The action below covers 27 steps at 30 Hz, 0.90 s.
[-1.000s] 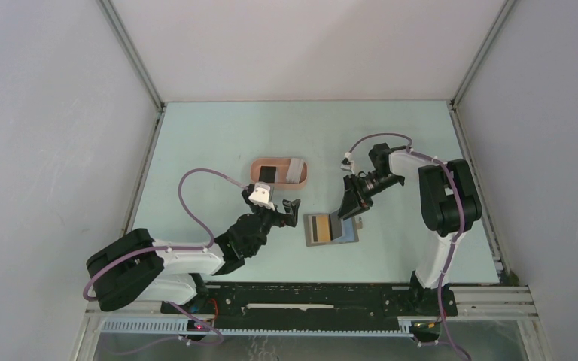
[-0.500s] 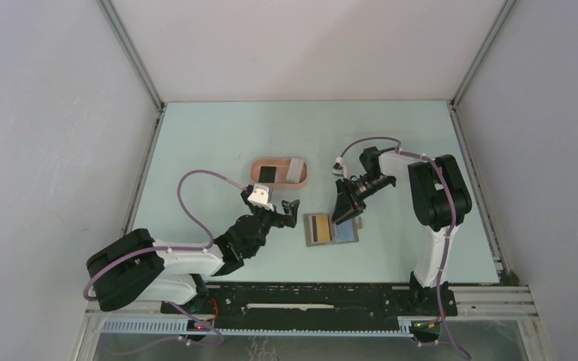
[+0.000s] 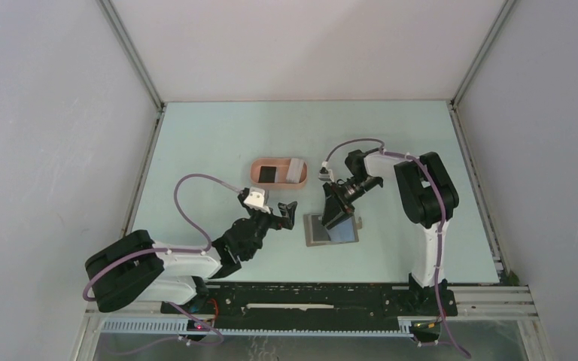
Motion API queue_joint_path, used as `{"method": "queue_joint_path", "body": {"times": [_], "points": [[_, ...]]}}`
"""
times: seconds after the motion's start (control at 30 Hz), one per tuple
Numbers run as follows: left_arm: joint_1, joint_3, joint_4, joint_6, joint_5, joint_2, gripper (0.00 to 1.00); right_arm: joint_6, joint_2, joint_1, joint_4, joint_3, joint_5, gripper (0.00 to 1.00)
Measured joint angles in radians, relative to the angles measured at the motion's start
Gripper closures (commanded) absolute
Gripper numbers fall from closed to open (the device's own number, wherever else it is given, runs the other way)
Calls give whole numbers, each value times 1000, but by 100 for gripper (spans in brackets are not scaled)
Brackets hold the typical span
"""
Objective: Put the credit cards into the card holder
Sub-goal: Turn over the card slot in the card holder.
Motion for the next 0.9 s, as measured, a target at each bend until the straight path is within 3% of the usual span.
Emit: {"method": "queue_joint_path", "body": {"times": [0.1,0.3,0.4,0.9], "points": [[0,-2,4,0,0,0,0,-18,0,18,-12,13,-8,35],[0,-2,12,0,0,-1,0,-13,0,35,-5,16,45,48],[0,-2,18,0,0,-5,0,5,-10,25,15,14,100,49],[0,-11,26,-2,0,-7,0,22,-334,-5,136,-95,526,53]]}}
